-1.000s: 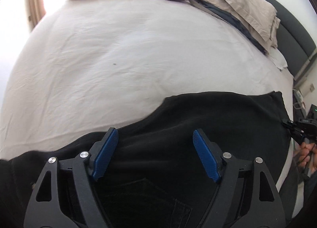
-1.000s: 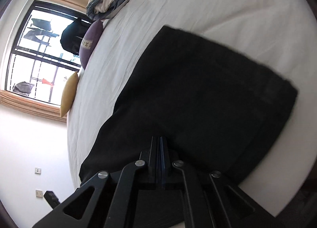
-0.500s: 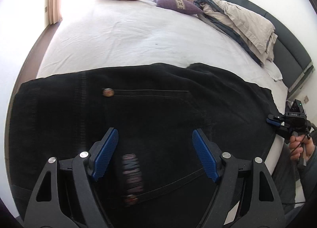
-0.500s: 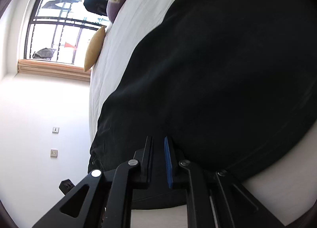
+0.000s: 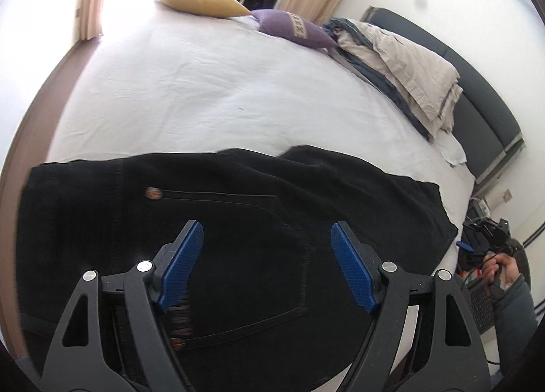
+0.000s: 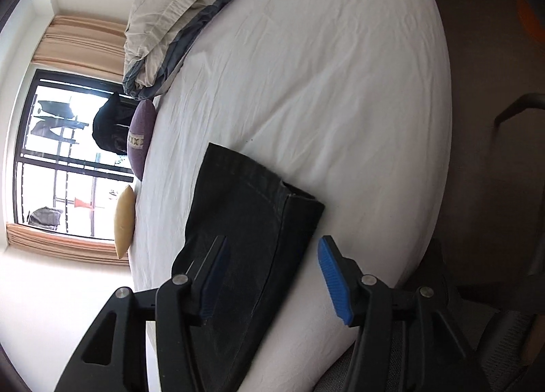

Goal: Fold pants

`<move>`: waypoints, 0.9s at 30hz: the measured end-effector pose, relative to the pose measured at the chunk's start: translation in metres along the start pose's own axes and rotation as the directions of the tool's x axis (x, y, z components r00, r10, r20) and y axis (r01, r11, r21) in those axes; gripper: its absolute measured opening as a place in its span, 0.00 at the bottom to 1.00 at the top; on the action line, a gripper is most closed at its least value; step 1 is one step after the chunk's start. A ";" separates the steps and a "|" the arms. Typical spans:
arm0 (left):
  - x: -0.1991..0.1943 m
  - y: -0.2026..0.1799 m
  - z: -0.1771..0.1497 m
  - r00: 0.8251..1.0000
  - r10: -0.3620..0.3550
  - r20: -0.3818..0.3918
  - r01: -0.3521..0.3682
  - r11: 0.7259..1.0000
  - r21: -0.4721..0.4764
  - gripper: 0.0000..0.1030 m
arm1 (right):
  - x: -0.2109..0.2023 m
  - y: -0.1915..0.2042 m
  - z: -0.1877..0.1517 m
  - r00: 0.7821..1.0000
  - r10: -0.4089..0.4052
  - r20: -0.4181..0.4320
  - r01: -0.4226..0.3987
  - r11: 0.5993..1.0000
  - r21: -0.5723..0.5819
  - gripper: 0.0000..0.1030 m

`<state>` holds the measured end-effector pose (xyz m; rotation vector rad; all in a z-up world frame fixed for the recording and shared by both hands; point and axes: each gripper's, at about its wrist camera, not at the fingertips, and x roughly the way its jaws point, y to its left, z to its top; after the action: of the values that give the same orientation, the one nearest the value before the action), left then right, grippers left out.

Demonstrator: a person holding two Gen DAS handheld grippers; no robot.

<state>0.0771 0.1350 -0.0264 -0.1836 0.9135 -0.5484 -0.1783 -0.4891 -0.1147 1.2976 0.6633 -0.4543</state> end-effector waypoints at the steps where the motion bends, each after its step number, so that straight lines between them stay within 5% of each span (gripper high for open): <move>1: 0.012 -0.013 -0.001 1.000 -0.007 -0.022 0.007 1.000 0.013 0.75 | 0.001 -0.007 0.001 1.000 0.003 -0.012 -0.003 1.000 0.013 0.56; 9: 0.102 -0.093 -0.014 0.982 -0.062 -0.180 0.081 0.992 0.101 0.75 | 0.037 -0.009 0.009 0.996 0.088 0.003 -0.087 0.992 0.089 0.56; 16: 0.139 -0.104 -0.019 0.968 -0.005 -0.252 0.034 0.993 0.109 0.75 | 0.039 -0.021 0.012 0.980 0.197 0.030 -0.199 0.972 0.124 0.55; 27: 0.166 -0.128 -0.020 0.950 0.086 -0.300 -0.043 0.988 0.149 0.74 | 0.042 -0.024 0.010 0.965 0.258 0.048 -0.263 0.954 0.144 0.47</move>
<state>0.0945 -0.0592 -0.1062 0.0626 1.1726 -0.5878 -0.1611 -0.5017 -0.1597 1.4942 0.4309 -0.3097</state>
